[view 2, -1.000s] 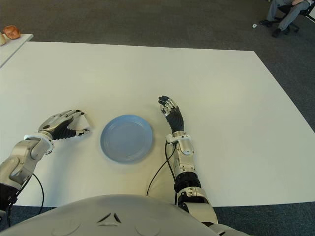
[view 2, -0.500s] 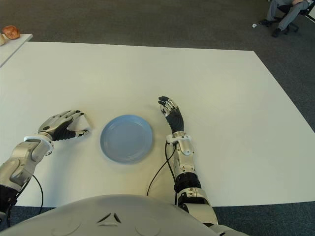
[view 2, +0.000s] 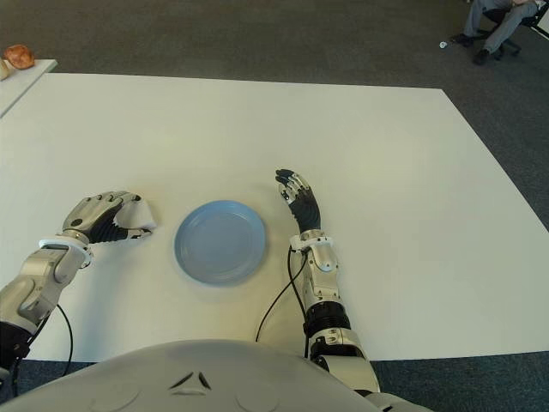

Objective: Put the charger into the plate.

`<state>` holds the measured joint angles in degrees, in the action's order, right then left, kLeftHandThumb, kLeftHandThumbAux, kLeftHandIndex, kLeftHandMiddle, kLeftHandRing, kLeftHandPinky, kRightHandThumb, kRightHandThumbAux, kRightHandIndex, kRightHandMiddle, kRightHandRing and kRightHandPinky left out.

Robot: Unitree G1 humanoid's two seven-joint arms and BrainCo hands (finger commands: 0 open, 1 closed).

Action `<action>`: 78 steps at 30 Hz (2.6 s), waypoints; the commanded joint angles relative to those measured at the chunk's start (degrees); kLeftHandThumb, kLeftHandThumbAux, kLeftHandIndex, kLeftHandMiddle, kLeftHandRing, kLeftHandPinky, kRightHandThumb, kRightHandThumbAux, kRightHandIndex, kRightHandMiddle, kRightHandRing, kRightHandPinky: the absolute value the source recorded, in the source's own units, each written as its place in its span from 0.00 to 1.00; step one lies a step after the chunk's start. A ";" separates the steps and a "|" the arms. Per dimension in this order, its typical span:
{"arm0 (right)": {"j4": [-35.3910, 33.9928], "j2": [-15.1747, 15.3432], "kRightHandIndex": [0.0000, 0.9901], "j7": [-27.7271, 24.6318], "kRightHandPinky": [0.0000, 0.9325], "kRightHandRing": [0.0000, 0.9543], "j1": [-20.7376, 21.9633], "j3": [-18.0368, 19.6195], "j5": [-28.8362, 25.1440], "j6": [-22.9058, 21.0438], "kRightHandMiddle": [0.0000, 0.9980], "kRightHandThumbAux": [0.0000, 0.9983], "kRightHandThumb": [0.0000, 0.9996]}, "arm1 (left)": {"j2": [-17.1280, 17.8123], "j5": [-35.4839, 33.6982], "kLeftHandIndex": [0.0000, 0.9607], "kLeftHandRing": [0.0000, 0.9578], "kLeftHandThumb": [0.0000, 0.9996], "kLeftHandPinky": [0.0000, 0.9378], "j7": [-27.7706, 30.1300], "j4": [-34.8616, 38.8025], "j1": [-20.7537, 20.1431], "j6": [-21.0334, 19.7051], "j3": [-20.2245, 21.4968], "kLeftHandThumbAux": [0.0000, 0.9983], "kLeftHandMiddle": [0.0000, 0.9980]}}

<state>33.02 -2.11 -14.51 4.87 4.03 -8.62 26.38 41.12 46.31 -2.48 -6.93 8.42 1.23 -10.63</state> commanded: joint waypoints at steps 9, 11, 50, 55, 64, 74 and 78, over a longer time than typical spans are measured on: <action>2.84 -0.13 0.23 0.17 0.17 0.19 -3.76 0.63 -0.54 -2.41 0.24 0.63 0.04 | -3.42 4.43 0.42 0.72 0.81 0.74 -6.53 -3.52 0.93 -5.08 -2.42 0.67 0.55; 2.91 -0.20 0.23 0.20 0.17 0.19 -3.75 0.65 -0.52 -2.30 0.24 0.63 0.04 | -3.90 4.88 0.42 0.74 0.83 0.77 -6.53 -3.32 0.71 -6.55 -2.71 0.67 0.54; 4.00 -1.15 0.21 0.86 0.17 0.19 -3.25 0.58 0.04 -1.73 0.24 0.63 0.01 | -3.64 3.55 0.42 0.88 0.85 0.88 -3.27 17.50 -2.41 -10.57 3.48 0.67 0.55; 3.87 -1.06 0.20 1.08 0.17 0.19 -3.25 0.51 0.13 -2.33 0.24 0.63 0.01 | -4.61 1.94 0.42 0.89 0.85 0.89 1.96 25.65 -4.51 -12.66 6.22 0.67 0.55; 4.52 -1.06 0.21 0.94 0.17 0.19 -2.95 0.63 0.01 -1.88 0.24 0.64 0.02 | -7.54 2.24 0.42 0.89 0.86 0.90 7.26 36.50 -5.96 -14.62 8.18 0.67 0.55; 5.74 -1.07 0.20 0.42 0.17 0.19 -2.31 0.95 -0.35 -1.86 0.24 0.63 0.02 | -11.34 4.99 0.42 0.90 0.86 0.91 13.05 41.59 -10.11 -17.36 6.97 0.67 0.54; 6.31 -1.27 0.20 0.47 0.17 0.19 -1.96 1.02 -0.16 -1.18 0.24 0.63 0.02 | -13.00 6.13 0.42 0.90 0.86 0.91 14.18 41.55 -11.86 -17.17 5.16 0.67 0.55</action>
<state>34.85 -2.96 -14.28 5.85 4.83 -8.59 27.47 29.40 51.03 10.01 34.45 -2.14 -15.73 -3.88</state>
